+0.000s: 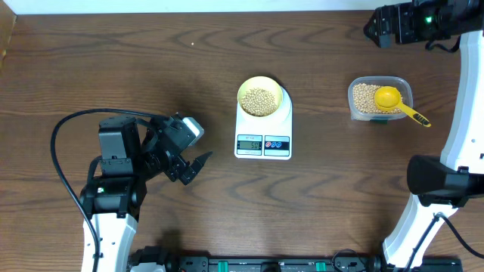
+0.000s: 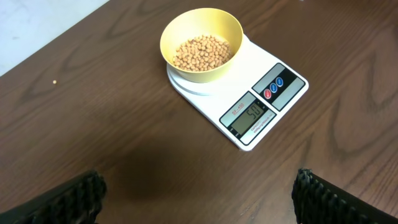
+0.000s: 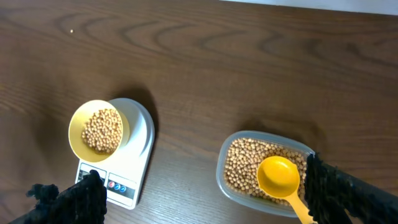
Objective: Scoop item into bowl and weigh 50g on scale
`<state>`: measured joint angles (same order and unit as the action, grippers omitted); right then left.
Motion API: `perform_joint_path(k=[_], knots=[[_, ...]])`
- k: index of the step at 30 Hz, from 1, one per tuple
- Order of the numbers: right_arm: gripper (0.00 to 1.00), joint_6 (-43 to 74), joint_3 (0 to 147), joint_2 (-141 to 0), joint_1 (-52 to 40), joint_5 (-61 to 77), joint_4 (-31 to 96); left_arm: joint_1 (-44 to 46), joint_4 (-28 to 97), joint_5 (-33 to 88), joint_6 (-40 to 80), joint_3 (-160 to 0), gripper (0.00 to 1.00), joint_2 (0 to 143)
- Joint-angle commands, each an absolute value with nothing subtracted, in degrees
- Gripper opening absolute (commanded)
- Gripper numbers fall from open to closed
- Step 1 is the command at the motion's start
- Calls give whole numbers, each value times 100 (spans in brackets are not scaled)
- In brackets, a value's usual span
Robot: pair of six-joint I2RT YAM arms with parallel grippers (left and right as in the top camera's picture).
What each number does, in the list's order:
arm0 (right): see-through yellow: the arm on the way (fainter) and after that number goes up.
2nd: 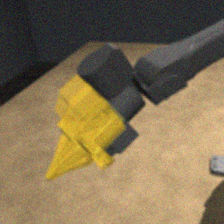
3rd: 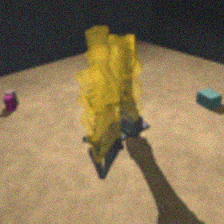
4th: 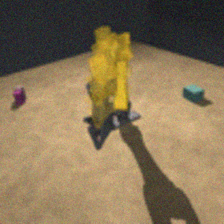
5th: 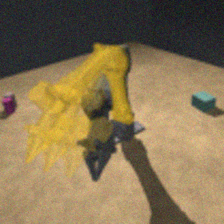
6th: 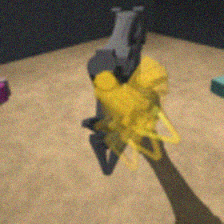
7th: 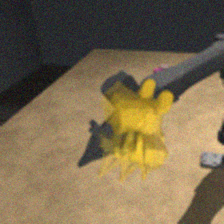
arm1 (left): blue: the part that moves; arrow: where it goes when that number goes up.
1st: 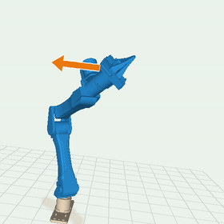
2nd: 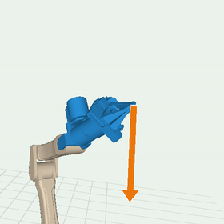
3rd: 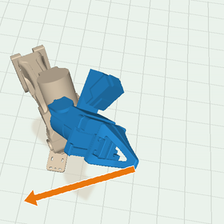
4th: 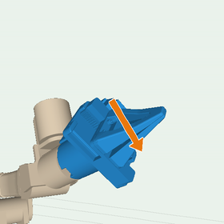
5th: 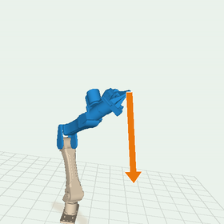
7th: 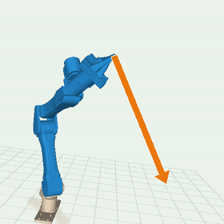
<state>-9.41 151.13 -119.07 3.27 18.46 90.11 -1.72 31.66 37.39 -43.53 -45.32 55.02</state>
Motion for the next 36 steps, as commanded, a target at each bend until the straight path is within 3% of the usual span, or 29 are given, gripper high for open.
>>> perform_joint_path(k=[1, 15, 26, 36], knots=[[99, -816, 15198, -11760, 301, 1835, 9013, -158, 3164, 3815, -4370, -4521, 98, 5509], [99, -819, 15198, -11572, 242, 1949, 9498, -158, 3164, 3815, -4372, -4521, 98, 5509], [99, -615, 15198, -10807, 242, 1059, 9607, -158, 3164, 3815, -4372, -4521, 98, 5509], [99, -1415, 15157, -10733, 228, 1000, 9194, -158, 3164, 3815, -4370, -4521, 98, 5509]])
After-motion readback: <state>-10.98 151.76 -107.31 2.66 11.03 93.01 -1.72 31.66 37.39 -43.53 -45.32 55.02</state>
